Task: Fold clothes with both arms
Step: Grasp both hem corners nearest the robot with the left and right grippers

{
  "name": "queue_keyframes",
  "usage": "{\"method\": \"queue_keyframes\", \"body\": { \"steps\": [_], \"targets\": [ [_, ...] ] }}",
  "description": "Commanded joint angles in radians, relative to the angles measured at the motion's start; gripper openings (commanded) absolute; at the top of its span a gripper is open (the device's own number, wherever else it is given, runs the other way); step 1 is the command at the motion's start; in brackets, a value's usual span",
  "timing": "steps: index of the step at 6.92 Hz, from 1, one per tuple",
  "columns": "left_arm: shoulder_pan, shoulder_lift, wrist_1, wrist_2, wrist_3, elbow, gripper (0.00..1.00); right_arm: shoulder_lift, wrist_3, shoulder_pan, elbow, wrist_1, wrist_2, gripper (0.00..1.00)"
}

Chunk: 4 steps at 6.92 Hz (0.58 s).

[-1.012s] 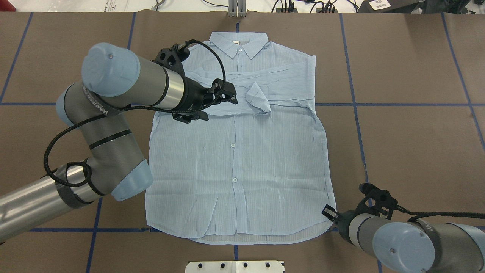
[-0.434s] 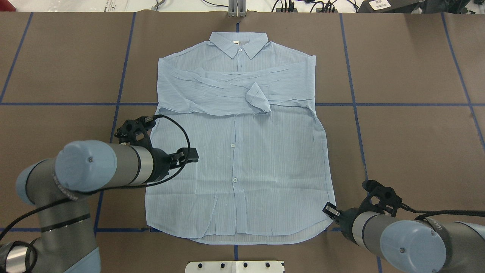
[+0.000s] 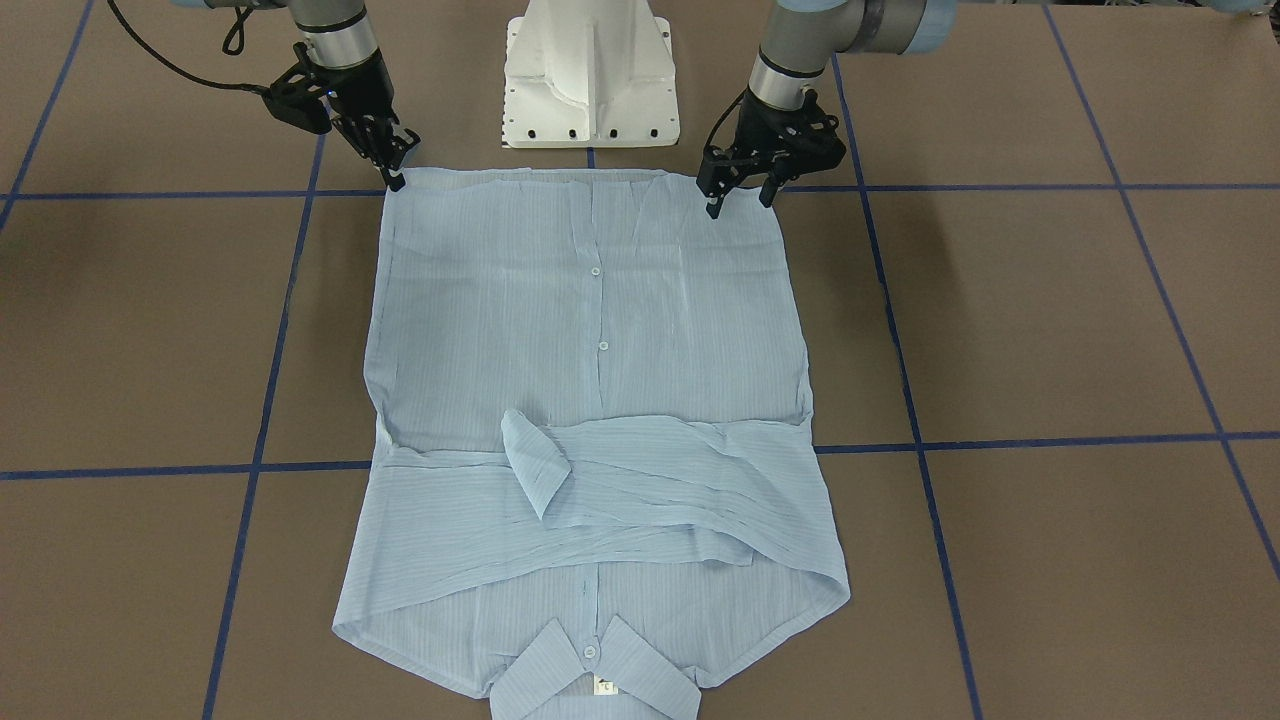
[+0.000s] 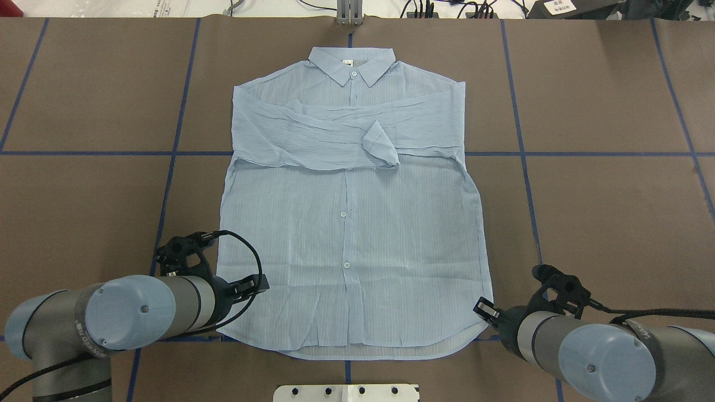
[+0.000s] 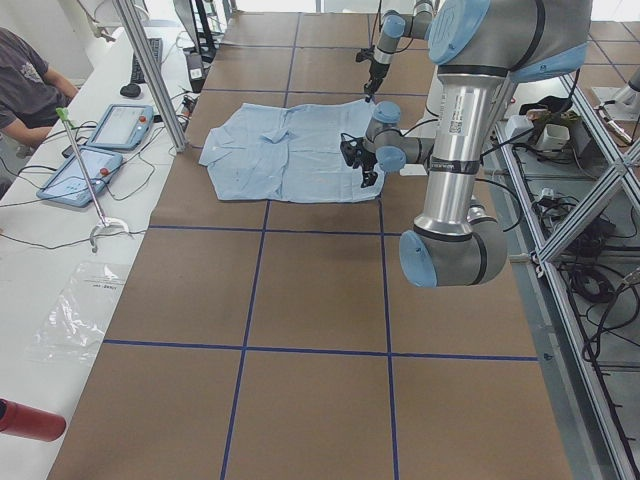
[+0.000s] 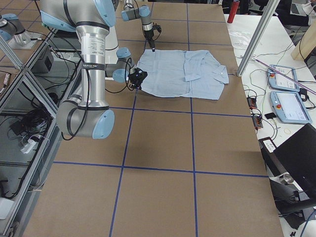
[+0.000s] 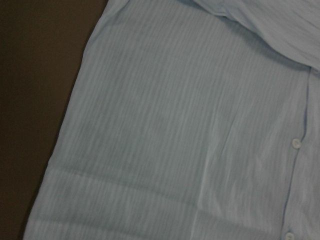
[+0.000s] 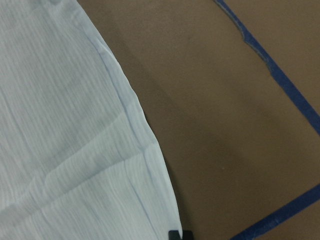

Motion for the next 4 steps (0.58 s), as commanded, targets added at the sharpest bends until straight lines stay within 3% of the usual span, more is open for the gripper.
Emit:
{"method": "queue_keyframes", "body": {
  "steps": [1, 3, 4],
  "targets": [
    [0.058, 0.052, 0.009, 0.002, -0.029, -0.001, 0.78, 0.002, 0.0, -0.001, 0.0, 0.0, 0.0, 0.0],
    [0.066, 0.066, 0.009, 0.001, -0.043, 0.002, 0.74, 0.003, 0.0, -0.002, 0.0, 0.0, -0.002, 0.0],
    [0.081, 0.066, 0.009, 0.001, -0.072, 0.002, 0.61, 0.003, 0.0, -0.002, 0.0, 0.0, -0.002, 0.0]
  ]
}}
